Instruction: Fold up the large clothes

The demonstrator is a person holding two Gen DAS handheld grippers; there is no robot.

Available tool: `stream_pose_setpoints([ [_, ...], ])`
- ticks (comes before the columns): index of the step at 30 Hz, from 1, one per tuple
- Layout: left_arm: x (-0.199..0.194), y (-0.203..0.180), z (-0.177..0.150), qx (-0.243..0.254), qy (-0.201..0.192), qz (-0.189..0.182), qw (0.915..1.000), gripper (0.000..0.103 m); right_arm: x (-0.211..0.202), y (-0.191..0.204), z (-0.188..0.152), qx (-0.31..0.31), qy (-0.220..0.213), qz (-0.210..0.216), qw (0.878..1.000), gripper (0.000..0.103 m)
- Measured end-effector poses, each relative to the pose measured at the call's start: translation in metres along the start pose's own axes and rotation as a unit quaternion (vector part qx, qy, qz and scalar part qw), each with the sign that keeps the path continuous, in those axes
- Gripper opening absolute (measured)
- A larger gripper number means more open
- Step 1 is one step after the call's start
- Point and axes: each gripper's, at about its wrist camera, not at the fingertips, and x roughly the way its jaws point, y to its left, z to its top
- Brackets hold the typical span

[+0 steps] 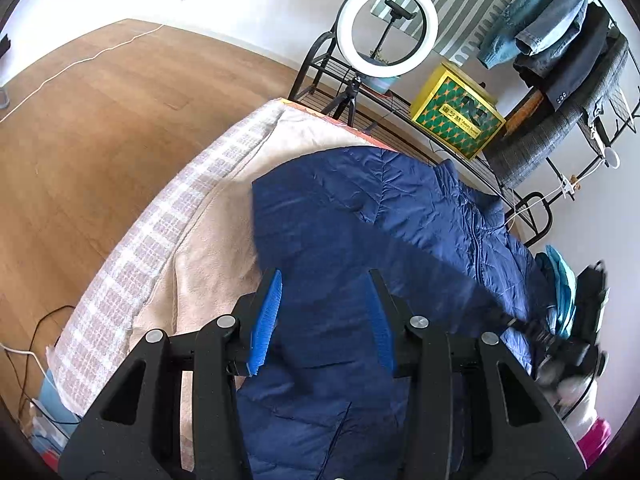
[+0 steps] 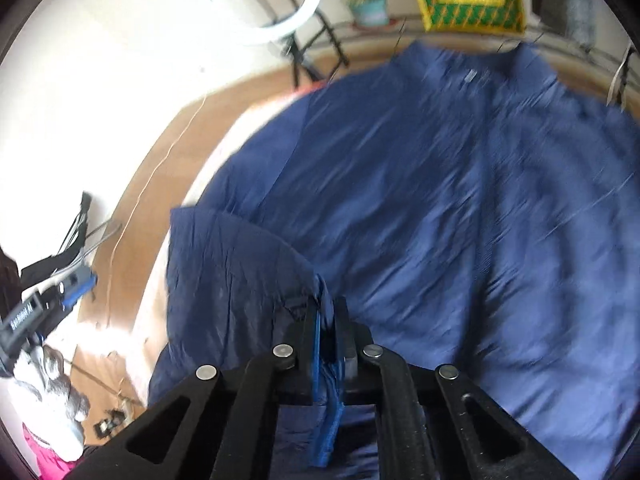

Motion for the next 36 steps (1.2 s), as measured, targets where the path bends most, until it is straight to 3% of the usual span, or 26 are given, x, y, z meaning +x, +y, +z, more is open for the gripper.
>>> stream_pose_setpoints([
  [9, 0.024, -0.033, -0.009, 0.028, 0.024, -0.004, 0.9993, 0.043, -0.049, -0.080, 0.030, 0.046, -0.075, -0.101, 0.991, 0.003],
  [13, 0.036, -0.044, -0.013, 0.030, 0.035, -0.003, 0.9989, 0.043, -0.049, -0.113, 0.042, 0.051, -0.082, -0.148, 0.984, 0.003],
  [21, 0.049, -0.062, -0.021, 0.046, 0.053, -0.003, 0.9976, 0.043, -0.014, -0.144, 0.064, 0.064, -0.073, -0.164, 0.982, 0.003],
  [31, 0.042, -0.082, -0.019, 0.058, 0.036, -0.010, 0.9976, 0.043, 0.035, -0.163, 0.075, 0.073, -0.045, -0.188, 0.978, 0.003],
  [34, 0.041, -0.088, -0.018, 0.060, 0.034, -0.015, 0.9975, 0.043, 0.031, -0.162, 0.074, 0.071, -0.048, -0.195, 0.977, 0.012],
  [36, 0.037, -0.096, -0.018, 0.069, 0.026, -0.016, 0.9972, 0.043, 0.017, -0.160, 0.072, 0.076, -0.061, -0.192, 0.976, 0.035],
])
